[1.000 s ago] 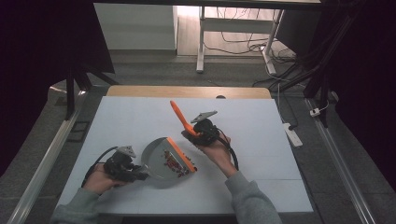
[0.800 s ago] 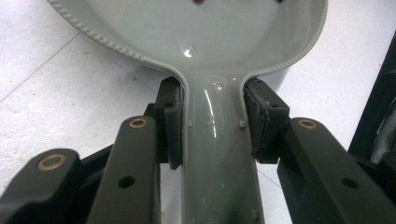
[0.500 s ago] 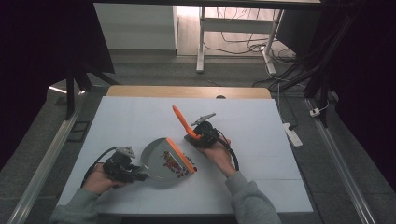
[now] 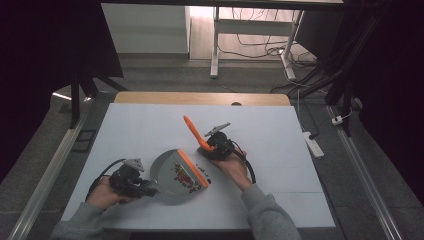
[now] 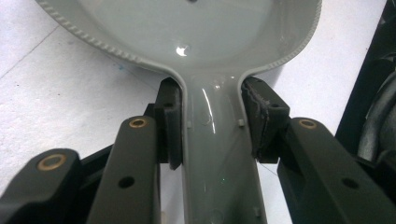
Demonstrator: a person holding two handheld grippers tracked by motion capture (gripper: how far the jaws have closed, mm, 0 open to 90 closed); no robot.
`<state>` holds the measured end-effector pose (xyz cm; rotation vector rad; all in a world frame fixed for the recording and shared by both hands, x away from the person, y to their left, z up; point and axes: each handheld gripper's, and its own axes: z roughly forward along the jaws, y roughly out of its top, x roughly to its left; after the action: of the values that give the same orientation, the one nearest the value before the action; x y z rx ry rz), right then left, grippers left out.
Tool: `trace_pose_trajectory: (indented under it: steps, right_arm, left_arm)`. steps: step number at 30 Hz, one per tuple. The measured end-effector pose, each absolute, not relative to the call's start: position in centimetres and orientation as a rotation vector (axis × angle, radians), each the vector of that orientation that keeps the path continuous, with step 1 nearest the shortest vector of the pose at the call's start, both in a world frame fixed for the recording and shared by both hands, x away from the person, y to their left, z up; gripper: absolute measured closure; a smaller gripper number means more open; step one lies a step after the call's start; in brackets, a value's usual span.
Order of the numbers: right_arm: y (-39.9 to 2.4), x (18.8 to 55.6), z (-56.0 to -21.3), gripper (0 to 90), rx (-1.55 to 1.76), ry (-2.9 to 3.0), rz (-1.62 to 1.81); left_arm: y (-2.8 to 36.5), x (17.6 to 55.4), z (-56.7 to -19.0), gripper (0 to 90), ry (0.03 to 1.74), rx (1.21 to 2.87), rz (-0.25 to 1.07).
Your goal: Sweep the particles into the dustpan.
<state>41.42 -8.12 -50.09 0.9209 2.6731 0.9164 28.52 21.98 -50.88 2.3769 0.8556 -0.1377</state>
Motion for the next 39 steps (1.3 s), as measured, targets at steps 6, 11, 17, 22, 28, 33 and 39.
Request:
trace_pose_trajectory:
  steps: [6, 11, 17, 22, 28, 33, 39]
  right_arm:
    - [-7.6, 40.8, -50.2, 76.8, 0.900, 2.686, 0.918]
    - [-7.3, 40.0, -50.3, 76.8, 0.887, 2.684, 0.915]
    - [-6.3, 38.6, -50.3, 76.9, 0.853, 2.694, 0.909]
    - [-5.1, 37.4, -50.4, 76.8, 0.832, 2.703, 0.929]
    - [-3.8, 36.3, -49.9, 76.9, 0.844, 2.783, 1.116]
    - [-3.3, 35.5, -48.6, 76.8, 0.792, 2.768, 1.220]
    - [-5.4, 36.5, -46.8, 76.9, 0.799, 2.653, 1.204]
  left_arm:
    - [21.8, 28.5, -50.9, 61.1, 0.847, 2.382, -0.141]
    - [21.8, 28.4, -50.9, 61.1, 0.849, 2.382, -0.140]
    - [21.7, 28.4, -50.9, 61.1, 0.851, 2.382, -0.139]
    - [21.7, 28.4, -50.9, 61.1, 0.852, 2.384, -0.140]
    - [21.7, 28.5, -50.9, 61.1, 0.853, 2.383, -0.141]
    - [21.7, 28.5, -50.9, 61.1, 0.853, 2.383, -0.143]
    - [21.7, 28.5, -50.9, 61.1, 0.852, 2.383, -0.143]
